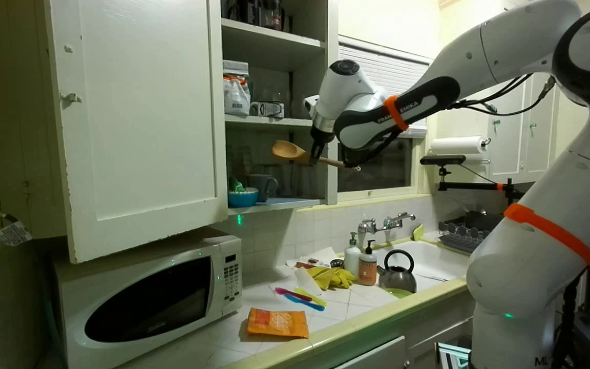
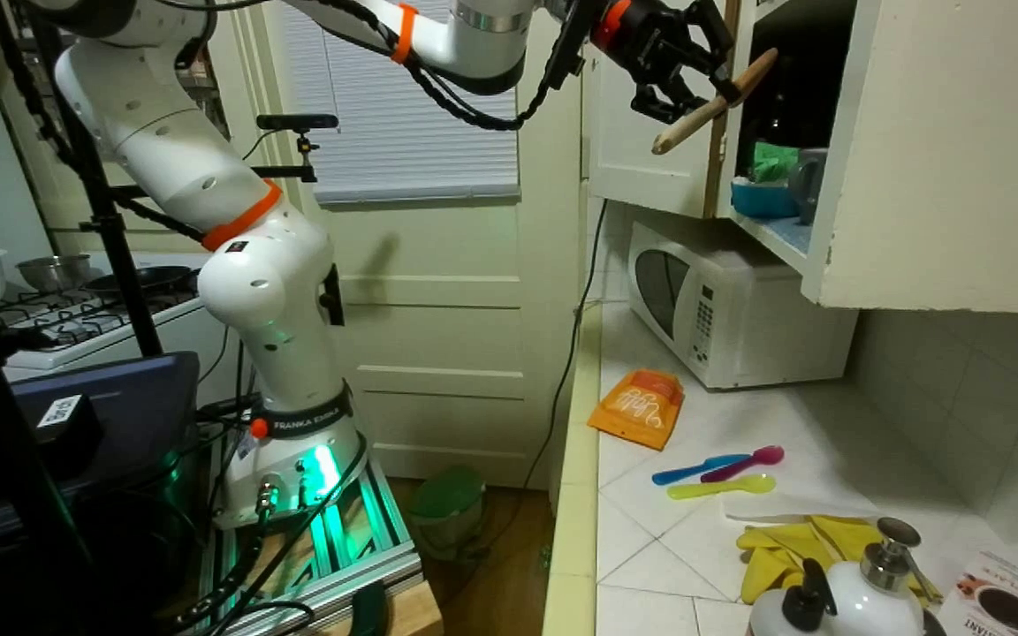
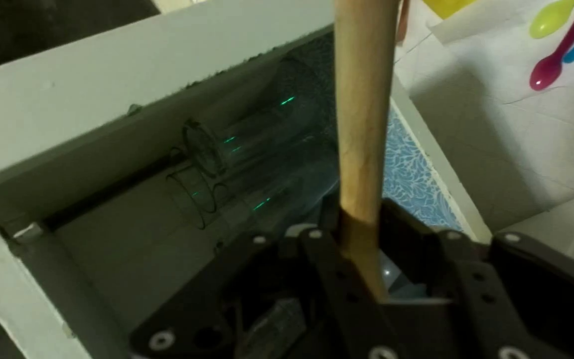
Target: Put the wooden spoon in the bottom compartment of the top cabinet
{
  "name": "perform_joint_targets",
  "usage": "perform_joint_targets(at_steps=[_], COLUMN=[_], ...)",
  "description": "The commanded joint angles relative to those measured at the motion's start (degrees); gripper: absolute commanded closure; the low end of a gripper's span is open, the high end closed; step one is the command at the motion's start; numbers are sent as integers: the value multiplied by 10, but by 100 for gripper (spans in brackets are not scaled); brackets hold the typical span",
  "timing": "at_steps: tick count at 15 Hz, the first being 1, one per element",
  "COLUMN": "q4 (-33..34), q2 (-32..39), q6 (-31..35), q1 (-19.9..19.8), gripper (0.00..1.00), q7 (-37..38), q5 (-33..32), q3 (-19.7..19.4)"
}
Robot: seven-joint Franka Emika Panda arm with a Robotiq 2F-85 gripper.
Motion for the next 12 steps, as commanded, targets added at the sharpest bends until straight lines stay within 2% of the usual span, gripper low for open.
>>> perform_joint_targets(at_steps=[1,4,7,8,12], q4=[10,25,51,60,89], q2=[18,41,69,82,126], q6=[58,91,96,112,115], q1=[-5,-13,5,-22,-10], gripper=[94,94,94,94,94], q7=[44,110,175,196,264], q5=[-118,-243,-345,-361,-411], q3=[-8,-6,-14,11,23])
